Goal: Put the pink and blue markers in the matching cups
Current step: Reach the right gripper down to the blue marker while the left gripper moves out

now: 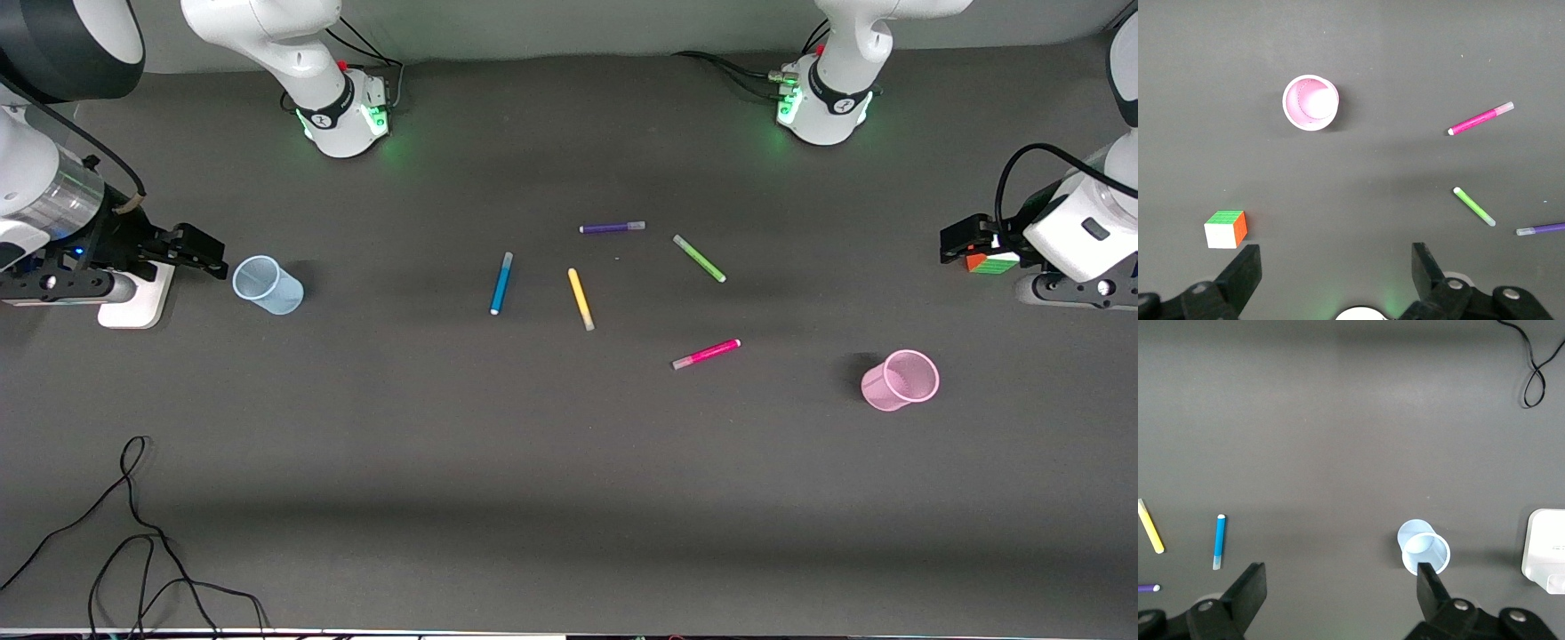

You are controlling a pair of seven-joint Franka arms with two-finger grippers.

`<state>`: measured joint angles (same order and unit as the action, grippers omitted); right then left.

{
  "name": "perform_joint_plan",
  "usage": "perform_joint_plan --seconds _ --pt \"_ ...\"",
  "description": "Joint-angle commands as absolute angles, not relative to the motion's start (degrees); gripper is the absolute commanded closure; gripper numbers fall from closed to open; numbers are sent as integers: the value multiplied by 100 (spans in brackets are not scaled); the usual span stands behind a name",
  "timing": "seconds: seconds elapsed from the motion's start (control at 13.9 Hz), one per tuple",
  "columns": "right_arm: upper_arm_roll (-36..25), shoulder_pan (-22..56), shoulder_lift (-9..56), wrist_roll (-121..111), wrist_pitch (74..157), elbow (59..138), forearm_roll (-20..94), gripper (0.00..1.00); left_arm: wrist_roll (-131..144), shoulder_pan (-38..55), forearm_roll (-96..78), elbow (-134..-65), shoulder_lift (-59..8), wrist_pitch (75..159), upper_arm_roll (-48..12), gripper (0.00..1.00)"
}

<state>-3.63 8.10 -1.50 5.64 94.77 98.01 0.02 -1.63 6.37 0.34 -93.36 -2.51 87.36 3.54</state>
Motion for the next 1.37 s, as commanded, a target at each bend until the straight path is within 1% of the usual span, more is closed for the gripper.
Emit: perform_joint_plan --seconds 0.0,0.29,0.43,0.65,0.79,0.93,1.15,1.29 --pt "-360 782 -211 483 9413 9817 88 0 -220 747 141 -9449 -123 8754 448 0" --pt "-264 809 52 815 9404 9835 149 0 -220 756 141 -9448 -123 8763 448 0" --pt "-10 809 341 1036 9378 9835 465 0 -220 730 141 -9448 -123 8789 448 0" --pt "464 809 755 1703 9326 9844 571 0 -220 738 132 -9448 -123 8780 448 0" --pt "763 809 1132 2099 9316 9844 580 0 -220 686 132 -9448 -123 8798 431 0" --pt "1115 835 1597 2327 9430 9835 676 0 -220 554 123 -9448 -114 8798 221 0" --pt "1493 1080 2292 3363 9851 9835 729 0 -150 571 62 -9457 -97 8789 123 0" --pt "1634 1186 2819 3672 10194 9844 729 0 -19 737 -60 -9457 -88 8780 18 0"
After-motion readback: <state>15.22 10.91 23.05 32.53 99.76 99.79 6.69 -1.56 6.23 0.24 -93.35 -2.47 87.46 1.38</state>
